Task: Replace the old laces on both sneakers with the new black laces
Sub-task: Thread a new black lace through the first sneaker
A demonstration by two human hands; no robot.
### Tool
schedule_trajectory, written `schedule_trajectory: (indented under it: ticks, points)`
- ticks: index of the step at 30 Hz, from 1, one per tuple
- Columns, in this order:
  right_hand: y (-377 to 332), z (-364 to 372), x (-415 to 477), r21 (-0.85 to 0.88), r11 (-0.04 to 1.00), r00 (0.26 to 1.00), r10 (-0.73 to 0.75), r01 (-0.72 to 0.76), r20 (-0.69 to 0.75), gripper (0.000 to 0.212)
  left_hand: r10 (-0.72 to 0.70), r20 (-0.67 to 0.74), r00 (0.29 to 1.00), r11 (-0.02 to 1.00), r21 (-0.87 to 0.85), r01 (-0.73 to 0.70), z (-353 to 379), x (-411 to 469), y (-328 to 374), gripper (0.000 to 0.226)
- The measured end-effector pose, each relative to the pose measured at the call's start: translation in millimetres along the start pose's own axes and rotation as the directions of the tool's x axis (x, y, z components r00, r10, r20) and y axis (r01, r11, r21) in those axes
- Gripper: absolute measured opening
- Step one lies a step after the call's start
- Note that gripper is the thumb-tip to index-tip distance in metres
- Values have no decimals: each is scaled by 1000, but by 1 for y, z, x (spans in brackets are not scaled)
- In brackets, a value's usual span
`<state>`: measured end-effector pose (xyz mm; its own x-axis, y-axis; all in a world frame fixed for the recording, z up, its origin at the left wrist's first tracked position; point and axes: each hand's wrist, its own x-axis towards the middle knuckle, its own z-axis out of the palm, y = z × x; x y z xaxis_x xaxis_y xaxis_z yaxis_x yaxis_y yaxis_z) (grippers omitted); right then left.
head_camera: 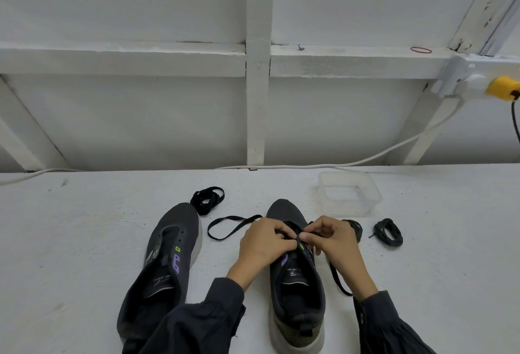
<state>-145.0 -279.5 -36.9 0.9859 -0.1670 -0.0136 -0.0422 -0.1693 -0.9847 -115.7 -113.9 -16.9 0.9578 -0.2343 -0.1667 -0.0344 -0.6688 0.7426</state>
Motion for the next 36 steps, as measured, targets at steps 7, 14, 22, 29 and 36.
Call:
schedule_trajectory:
  ticks: [7,14,22,29,36]
  points:
    - [-2,4,-1,23,997,997,69,-70,34,9,33,-31,999,997,67,-30,7,-3,-2,23]
    - [-13,0,1,2,979,967,201,-204,156,20,58,-69,996,996,69,-53,12,-4,-6,19]
    - [-23,9,5,-112,970,966,227,-214,122,9,114,-69,991,988,-97,-120,13,-1,-17,17]
    - [-24,10,1,-192,978,986,106,-80,128,22,-58,-118,991,830,-557,-18,10,-4,-21,17]
    - [-28,15,1,-345,938,979,103,-37,176,10,42,-52,998,798,-600,-65,-7,-10,-22,18]
